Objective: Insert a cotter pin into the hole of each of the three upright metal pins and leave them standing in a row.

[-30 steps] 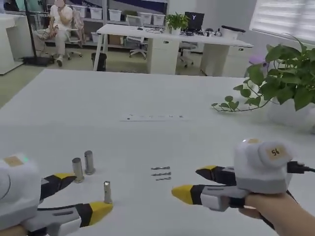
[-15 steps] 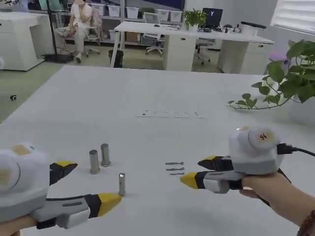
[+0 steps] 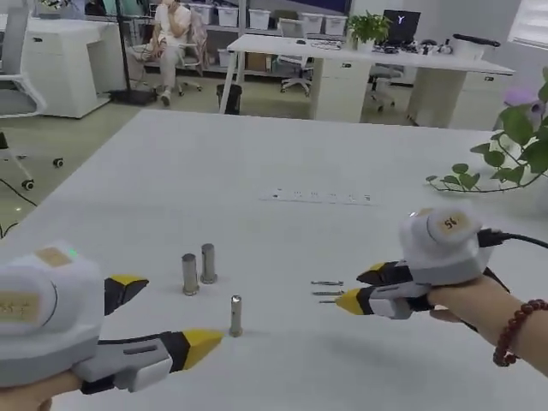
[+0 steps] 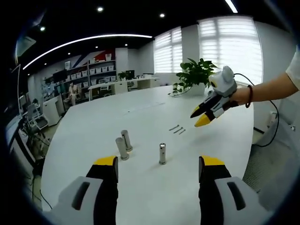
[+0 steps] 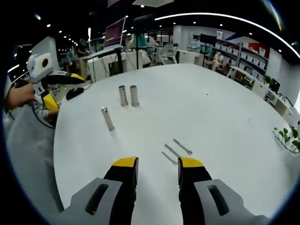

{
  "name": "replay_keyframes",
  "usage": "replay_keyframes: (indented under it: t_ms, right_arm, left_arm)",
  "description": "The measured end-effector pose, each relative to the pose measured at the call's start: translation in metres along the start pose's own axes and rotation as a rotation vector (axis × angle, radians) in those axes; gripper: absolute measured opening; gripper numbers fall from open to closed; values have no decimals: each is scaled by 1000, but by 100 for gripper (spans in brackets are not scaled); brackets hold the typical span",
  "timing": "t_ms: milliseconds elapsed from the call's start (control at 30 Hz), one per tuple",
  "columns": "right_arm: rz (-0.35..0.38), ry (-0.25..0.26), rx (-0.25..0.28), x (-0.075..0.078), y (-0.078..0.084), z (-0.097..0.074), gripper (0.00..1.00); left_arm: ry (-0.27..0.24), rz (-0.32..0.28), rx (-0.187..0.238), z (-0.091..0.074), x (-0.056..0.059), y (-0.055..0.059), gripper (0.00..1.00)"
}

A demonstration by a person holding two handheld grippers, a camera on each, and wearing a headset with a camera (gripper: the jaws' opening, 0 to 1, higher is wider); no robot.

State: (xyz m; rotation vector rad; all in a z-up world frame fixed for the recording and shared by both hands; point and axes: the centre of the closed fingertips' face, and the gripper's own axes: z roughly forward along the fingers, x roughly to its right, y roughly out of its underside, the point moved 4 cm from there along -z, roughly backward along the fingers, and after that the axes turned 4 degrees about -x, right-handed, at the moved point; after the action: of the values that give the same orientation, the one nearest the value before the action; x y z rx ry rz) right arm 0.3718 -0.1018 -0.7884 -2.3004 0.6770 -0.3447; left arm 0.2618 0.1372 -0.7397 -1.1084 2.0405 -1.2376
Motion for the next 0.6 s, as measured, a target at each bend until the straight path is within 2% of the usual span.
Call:
replay_keyframes:
  t_ms: [300,600]
  right_arm:
    - [-75,4,-102,8,10,21,27]
    - [-103,3,-161,19,13,35,23]
  left_arm:
    - [-17,-1,-7,-9,-1,4,64]
    - [-17,-14,-6,-12,1,12,59]
